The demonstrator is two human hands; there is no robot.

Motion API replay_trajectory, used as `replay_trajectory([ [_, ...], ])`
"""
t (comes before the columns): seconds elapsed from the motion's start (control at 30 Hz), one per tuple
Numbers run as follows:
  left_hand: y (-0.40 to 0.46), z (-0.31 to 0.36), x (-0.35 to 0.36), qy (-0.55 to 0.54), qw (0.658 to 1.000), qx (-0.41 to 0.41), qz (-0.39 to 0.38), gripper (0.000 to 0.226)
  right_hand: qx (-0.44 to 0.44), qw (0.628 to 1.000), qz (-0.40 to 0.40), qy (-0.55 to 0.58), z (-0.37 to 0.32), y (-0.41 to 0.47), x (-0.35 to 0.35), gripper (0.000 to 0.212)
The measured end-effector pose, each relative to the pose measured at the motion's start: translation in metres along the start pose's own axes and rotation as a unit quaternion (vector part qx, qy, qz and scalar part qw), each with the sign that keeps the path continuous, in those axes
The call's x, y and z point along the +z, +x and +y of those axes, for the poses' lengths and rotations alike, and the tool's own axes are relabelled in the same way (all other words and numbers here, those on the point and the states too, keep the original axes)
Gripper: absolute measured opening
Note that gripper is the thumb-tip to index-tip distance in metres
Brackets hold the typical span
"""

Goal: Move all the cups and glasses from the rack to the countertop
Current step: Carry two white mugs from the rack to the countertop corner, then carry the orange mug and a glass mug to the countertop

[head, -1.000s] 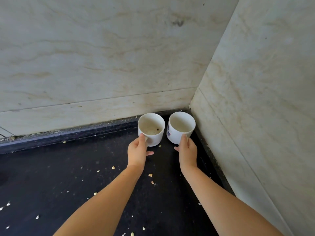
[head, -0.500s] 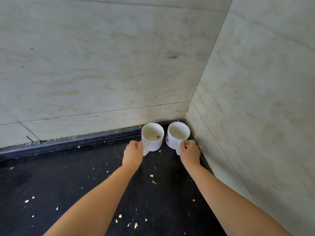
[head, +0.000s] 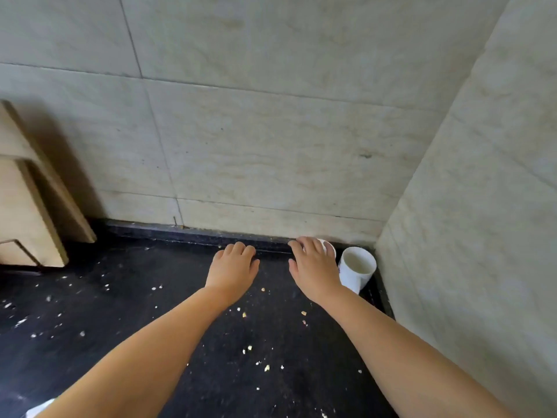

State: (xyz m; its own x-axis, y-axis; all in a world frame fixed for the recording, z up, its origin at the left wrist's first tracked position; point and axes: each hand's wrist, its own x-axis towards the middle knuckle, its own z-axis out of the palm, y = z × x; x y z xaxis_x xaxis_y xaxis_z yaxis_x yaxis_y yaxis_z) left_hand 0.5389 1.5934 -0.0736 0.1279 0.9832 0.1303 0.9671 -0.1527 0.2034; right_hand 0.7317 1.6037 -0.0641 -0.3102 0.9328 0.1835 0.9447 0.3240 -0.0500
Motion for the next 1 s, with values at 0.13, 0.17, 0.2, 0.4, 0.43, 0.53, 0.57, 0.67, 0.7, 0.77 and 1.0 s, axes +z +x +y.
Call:
replay_trajectory([
  [0.13, -0.057, -0.031, -0.017, 0.020, 0.997, -0.080, 0.008, 0.034, -0.075, 0.996, -0.048, 0.029, -0.046, 0.000, 0.005, 0.046],
  [0.17, -0.080, -0.042, -0.023, 0.023, 0.994, -0.108, 0.008, 0.034, -0.099, 0.992, -0.065, 0.036, -0.067, -0.004, 0.007, 0.046],
  [0.2, -0.099, -0.050, -0.028, 0.024, 0.991, -0.132, 0.007, 0.035, -0.116, 0.989, -0.080, 0.042, -0.084, -0.007, 0.009, 0.046],
  [0.4, -0.218, -0.105, -0.063, 0.048, 0.958, -0.282, 0.023, 0.037, -0.256, 0.960, -0.113, 0.032, -0.197, -0.035, 0.005, 0.045],
  [0.43, -0.237, -0.114, -0.067, 0.051, 0.953, -0.299, 0.029, 0.037, -0.271, 0.955, -0.114, 0.035, -0.214, -0.040, 0.002, 0.045],
  [0.53, -0.313, -0.134, -0.089, 0.063, 0.926, -0.368, 0.053, 0.035, -0.347, 0.931, -0.106, 0.036, -0.280, -0.068, -0.008, 0.044],
  [0.57, -0.346, -0.140, -0.097, 0.068, 0.916, -0.391, 0.066, 0.034, -0.376, 0.920, -0.102, 0.036, -0.309, -0.083, -0.013, 0.044],
  [0.67, -0.430, -0.149, -0.115, 0.090, 0.887, -0.447, 0.078, 0.037, -0.445, 0.889, -0.099, 0.037, -0.374, -0.131, -0.024, 0.044],
  [0.7, -0.461, -0.150, -0.120, 0.097, 0.876, -0.465, 0.079, 0.037, -0.463, 0.880, -0.098, 0.041, -0.397, -0.151, -0.028, 0.044],
  [0.77, -0.525, -0.150, -0.129, 0.115, 0.857, -0.497, 0.075, 0.038, -0.498, 0.861, -0.094, 0.043, -0.440, -0.196, -0.034, 0.044],
  [1.0, -0.787, -0.129, -0.154, 0.156, 0.766, -0.623, 0.046, 0.041, -0.627, 0.770, -0.093, 0.070, -0.590, -0.407, -0.055, 0.045],
])
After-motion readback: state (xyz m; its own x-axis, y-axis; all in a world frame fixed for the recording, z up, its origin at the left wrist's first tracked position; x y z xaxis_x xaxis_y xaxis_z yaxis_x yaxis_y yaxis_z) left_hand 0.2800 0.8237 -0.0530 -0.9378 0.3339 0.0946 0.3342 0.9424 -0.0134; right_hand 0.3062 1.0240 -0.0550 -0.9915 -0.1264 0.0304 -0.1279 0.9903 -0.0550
